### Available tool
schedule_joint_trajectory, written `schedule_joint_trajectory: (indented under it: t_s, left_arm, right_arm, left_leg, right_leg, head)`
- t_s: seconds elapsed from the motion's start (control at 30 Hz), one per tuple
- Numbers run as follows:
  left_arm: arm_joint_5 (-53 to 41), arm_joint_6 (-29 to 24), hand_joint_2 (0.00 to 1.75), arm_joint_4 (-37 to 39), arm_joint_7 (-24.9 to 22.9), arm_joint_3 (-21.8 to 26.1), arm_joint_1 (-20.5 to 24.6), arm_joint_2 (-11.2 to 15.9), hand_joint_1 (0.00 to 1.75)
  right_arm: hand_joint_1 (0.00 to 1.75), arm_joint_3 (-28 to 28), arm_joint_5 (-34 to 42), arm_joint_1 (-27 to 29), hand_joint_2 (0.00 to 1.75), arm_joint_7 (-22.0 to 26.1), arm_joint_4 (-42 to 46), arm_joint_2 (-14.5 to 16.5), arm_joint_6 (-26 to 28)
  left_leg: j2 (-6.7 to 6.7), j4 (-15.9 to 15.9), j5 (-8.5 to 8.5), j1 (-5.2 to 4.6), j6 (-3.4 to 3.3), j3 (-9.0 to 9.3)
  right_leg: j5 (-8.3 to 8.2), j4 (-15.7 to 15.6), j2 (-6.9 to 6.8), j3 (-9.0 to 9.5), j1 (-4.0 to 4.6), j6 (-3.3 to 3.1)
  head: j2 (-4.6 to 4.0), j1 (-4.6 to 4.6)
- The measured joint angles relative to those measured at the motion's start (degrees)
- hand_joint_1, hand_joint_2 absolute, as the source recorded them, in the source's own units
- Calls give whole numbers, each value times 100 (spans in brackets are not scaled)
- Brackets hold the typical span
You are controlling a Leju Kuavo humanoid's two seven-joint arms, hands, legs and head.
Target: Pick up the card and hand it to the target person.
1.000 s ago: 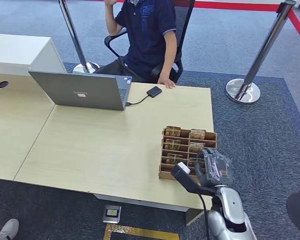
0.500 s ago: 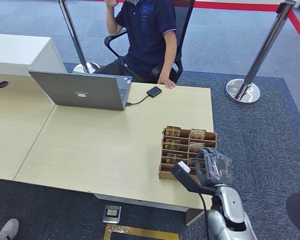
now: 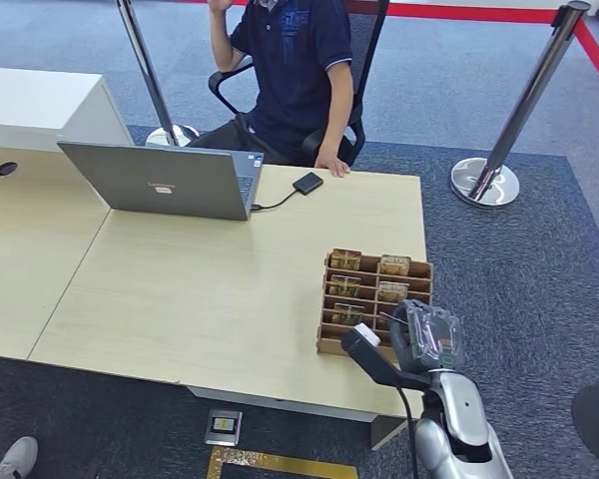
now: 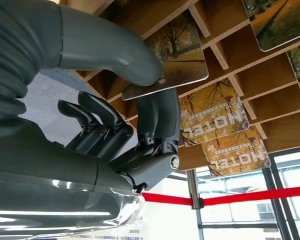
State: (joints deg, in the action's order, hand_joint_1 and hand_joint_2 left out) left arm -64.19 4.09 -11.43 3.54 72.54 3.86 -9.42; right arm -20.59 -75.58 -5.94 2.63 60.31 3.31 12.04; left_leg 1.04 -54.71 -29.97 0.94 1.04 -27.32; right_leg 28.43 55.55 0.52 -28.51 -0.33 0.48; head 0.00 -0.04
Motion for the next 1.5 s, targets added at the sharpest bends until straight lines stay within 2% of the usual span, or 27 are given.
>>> schedule_joint_trajectory:
  t_s: [0.2, 0.47, 0.6, 0.77, 0.87, 1.03, 1.3, 1.5]
  left_arm:
    - [2, 0, 0, 0, 2, 0, -4, 0, 0]
    - [1, 2, 0, 0, 39, 0, -7, 0, 0]
    - [-10, 7, 0, 0, 94, 0, 0, 0, 0]
    - [-40, 16, 0, 4, 161, 0, 25, -3, 0]
    - [-88, 22, 0, 10, 211, 0, 48, -6, 0]
    - [-181, 45, 0, 26, 221, -2, 105, -19, 0]
    - [-344, 111, 0, 58, 205, -59, 119, -26, 0]
    - [-413, 111, 0, 80, 162, -101, 127, -26, 0]
  right_arm:
    - [175, 25, 93, 206, 175, 178, 422, -63, -103]
    - [175, 58, 754, 417, 175, 821, 1868, -359, -592]
    - [175, -31, 901, 196, 175, 997, 2457, -473, -504]
    - [175, -282, 841, -471, 175, 987, 2716, -459, -379]
    - [175, -457, 799, -993, 175, 962, 2528, -349, -281]
    - [175, -695, 658, -1822, 175, 946, 1802, 10, -65]
    - [175, -841, 410, -2767, 175, 736, 547, 481, 243]
    - [175, -839, 281, -3358, 175, 451, -472, 722, 512]
  left_leg:
    - [0, -1, 0, 0, -1, -3]
    - [0, -1, 0, -1, -1, -7]
    - [-1, -2, 1, -1, -1, -5]
    - [-8, -2, 7, -1, 1, -3]
    - [-12, -2, 11, 0, 1, -4]
    - [-12, -2, 19, 0, -2, -5]
    - [-13, -2, 19, 0, -2, -7]
    - [-12, -4, 19, 0, -2, -7]
  right_leg:
    - [-1, -1, 0, -1, 0, 2]
    - [-1, -2, 0, -3, -1, 2]
    - [-3, -1, 0, -2, -1, 2]
    - [-8, 2, 0, 0, 0, 0]
    - [-11, 4, 0, -1, 0, -1]
    - [-14, 5, 0, -1, 0, -4]
    - [-15, 6, 0, -2, 0, -5]
    - [-17, 6, 0, -3, 0, -3]
  head:
    - [0, 0]
    - [0, 0]
    - [0, 0]
    - [0, 1]
    - [0, 1]
    - [0, 0]
    - [0, -1]
    - [0, 0]
